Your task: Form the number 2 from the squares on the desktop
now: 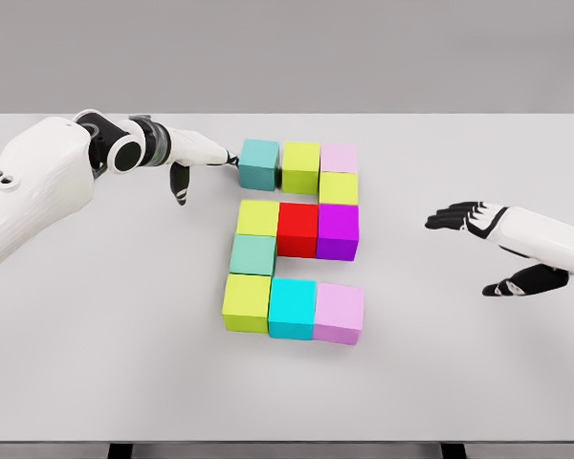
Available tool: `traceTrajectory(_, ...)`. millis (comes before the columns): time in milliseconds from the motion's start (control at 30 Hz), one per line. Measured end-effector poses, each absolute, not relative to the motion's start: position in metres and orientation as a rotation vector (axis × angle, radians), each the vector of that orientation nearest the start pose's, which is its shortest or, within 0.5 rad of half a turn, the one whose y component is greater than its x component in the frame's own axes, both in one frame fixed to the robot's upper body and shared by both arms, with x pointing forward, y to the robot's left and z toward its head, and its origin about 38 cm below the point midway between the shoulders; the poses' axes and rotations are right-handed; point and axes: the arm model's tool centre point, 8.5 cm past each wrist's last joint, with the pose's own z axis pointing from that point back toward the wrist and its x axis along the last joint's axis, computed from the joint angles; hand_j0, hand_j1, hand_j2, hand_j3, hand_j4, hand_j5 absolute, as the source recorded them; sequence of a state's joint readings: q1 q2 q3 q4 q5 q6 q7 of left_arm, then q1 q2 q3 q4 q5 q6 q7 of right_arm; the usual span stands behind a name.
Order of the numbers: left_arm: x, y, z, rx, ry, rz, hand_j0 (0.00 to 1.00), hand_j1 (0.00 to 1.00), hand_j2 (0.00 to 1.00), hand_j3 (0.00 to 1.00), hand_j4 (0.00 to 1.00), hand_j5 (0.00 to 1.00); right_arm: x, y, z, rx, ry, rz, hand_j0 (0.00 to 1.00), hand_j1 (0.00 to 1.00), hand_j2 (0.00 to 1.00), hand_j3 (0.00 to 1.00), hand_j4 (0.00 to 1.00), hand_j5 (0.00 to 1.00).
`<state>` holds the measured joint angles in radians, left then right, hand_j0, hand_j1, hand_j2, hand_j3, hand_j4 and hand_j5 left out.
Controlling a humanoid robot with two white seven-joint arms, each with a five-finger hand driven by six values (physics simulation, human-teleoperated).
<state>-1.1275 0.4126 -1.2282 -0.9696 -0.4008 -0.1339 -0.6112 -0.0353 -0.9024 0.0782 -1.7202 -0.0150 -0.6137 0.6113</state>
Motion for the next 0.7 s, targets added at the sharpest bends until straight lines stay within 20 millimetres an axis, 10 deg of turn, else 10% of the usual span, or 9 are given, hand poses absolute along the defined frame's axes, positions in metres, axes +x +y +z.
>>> traceTrajectory(700, 0.5426, 0.18, 0.176, 0.468, -0.878, -2.089, 1.0, 1.0, 1.0, 1.0, 1.0, 1.0, 0.3292, -0.3559, 0.2107, -0.109, -1.626, 1.706, 1.0, 1.0, 1.0, 1.0, 1.0, 1.0)
